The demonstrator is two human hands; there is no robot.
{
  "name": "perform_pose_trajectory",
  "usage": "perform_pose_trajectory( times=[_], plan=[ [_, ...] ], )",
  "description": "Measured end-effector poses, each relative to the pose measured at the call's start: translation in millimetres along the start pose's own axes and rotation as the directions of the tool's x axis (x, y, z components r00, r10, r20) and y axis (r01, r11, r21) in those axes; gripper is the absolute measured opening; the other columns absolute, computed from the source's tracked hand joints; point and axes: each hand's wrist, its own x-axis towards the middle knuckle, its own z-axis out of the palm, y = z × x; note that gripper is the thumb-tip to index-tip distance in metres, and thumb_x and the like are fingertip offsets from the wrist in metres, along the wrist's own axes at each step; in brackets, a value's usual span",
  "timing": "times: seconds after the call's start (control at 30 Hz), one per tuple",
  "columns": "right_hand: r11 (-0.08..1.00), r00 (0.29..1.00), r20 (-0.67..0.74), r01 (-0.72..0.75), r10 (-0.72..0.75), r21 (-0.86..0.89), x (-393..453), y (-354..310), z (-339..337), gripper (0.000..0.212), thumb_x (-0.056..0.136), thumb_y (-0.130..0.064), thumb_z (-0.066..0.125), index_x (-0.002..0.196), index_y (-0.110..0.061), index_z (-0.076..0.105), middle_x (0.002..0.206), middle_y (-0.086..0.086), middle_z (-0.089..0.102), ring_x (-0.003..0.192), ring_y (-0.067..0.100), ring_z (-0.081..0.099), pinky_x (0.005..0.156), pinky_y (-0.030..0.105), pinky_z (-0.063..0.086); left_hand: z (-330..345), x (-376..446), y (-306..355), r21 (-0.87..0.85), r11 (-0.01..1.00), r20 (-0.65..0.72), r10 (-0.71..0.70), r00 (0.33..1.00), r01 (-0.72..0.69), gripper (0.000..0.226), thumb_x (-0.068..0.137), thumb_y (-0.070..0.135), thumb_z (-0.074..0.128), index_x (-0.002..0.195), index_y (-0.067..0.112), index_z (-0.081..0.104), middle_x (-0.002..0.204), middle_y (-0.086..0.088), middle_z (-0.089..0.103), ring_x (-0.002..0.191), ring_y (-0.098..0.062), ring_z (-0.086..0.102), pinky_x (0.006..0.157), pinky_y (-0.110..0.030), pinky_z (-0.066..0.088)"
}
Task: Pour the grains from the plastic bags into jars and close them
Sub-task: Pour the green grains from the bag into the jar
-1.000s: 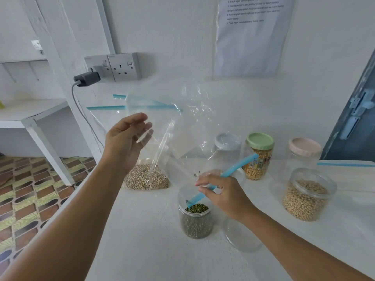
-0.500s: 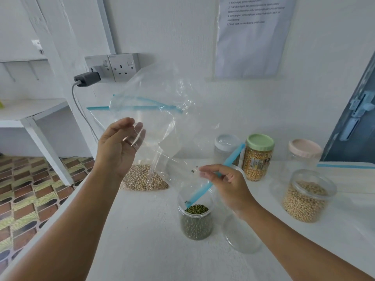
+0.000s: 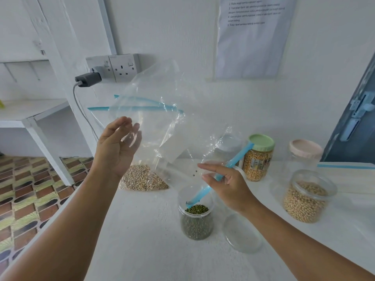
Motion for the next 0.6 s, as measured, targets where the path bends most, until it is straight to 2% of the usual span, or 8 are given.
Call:
perform_pose_trajectory(
  times=[0.07, 0.13, 0.2, 0.3, 0.43, 0.5, 0.6],
  plan=[
    [0.999, 1.0, -0.016, -0.012, 0.012, 0.05, 0.2, -3.9, 1.7, 0.026, 0.099, -0.019, 0.069, 0.122, -0.029, 0.075, 0.121, -0.009, 0.074, 0.116, 0.01, 0.068, 0.102, 0.023, 0.052, -0.7, 0.6, 0.3, -0.008, 1.0, 0.002, 0.003, 1.0, -0.003, 0.024, 0.094, 0.0, 0.067, 0.086, 0.021, 0.075, 0.095, 0.003, 0.074, 0.101, -0.022, 0.072, 0.099, -0.039, 0.057],
    [0.995, 0.997, -0.076, -0.001, 0.009, 0.096, 1.3, -5.9, 4.1, 0.025, 0.098, -0.016, 0.069, 0.12, -0.025, 0.076, 0.106, -0.001, 0.078, 0.107, 0.013, 0.072, 0.1, 0.026, 0.054, 0.4, 0.3, 1.1, -0.009, 1.0, 0.009, 0.003, 1.0, -0.003, 0.025, 0.094, -0.001, 0.066, 0.086, 0.021, 0.075, 0.095, 0.004, 0.073, 0.102, -0.021, 0.073, 0.1, -0.039, 0.056],
    [0.994, 0.993, -0.121, 0.007, 0.007, 0.111, 2.7, -6.2, 5.7, 0.027, 0.096, -0.012, 0.072, 0.119, -0.025, 0.076, 0.1, 0.002, 0.078, 0.103, 0.015, 0.072, 0.097, 0.024, 0.055, 2.1, 0.2, 2.1, -0.015, 1.0, 0.009, 0.004, 1.0, -0.004, 0.026, 0.093, -0.002, 0.066, 0.084, 0.021, 0.075, 0.095, 0.003, 0.074, 0.101, -0.022, 0.073, 0.101, -0.04, 0.056],
    [0.999, 0.992, -0.124, 0.041, -0.038, 0.024, 5.0, -4.7, 6.0, 0.034, 0.095, -0.007, 0.073, 0.12, -0.03, 0.077, 0.1, -0.006, 0.076, 0.101, 0.011, 0.069, 0.093, 0.016, 0.051, 2.9, -0.6, 3.3, -0.007, 1.0, -0.005, 0.006, 1.0, -0.006, 0.025, 0.091, -0.002, 0.067, 0.083, 0.02, 0.075, 0.093, 0.003, 0.074, 0.104, -0.022, 0.073, 0.104, -0.041, 0.054],
    [0.994, 0.992, -0.095, 0.074, -0.081, -0.075, 7.7, -2.6, 5.8, 0.038, 0.095, -0.005, 0.072, 0.12, -0.034, 0.077, 0.092, -0.017, 0.069, 0.095, 0.011, 0.064, 0.092, 0.015, 0.048, 3.2, -3.5, -0.3, -0.003, 1.0, 0.002, -0.009, 1.0, 0.009, 0.021, 0.088, 0.0, 0.069, 0.085, 0.02, 0.074, 0.095, 0.003, 0.075, 0.108, -0.024, 0.072, 0.107, -0.042, 0.052],
    [0.991, 0.994, -0.067, 0.076, -0.084, -0.115, 8.5, -2.3, 5.4, 0.038, 0.096, -0.008, 0.071, 0.122, -0.034, 0.076, 0.093, -0.019, 0.068, 0.098, 0.011, 0.064, 0.094, 0.016, 0.049, 4.8, -4.8, -1.4, -0.012, 1.0, 0.0, -0.014, 1.0, 0.014, 0.021, 0.089, -0.001, 0.068, 0.086, 0.02, 0.073, 0.096, 0.004, 0.075, 0.11, -0.025, 0.072, 0.105, -0.042, 0.054],
    [0.987, 0.995, -0.02, 0.092, -0.095, -0.129, 7.8, -2.5, 4.9, 0.035, 0.1, -0.009, 0.067, 0.123, -0.033, 0.075, 0.115, -0.024, 0.072, 0.117, 0.005, 0.064, 0.104, 0.019, 0.048, 6.0, -6.0, -0.4, -0.033, 0.999, 0.007, -0.013, 1.0, 0.013, 0.019, 0.087, 0.0, 0.07, 0.086, 0.019, 0.073, 0.097, 0.003, 0.075, 0.108, -0.025, 0.073, 0.101, -0.041, 0.056]
  ],
)
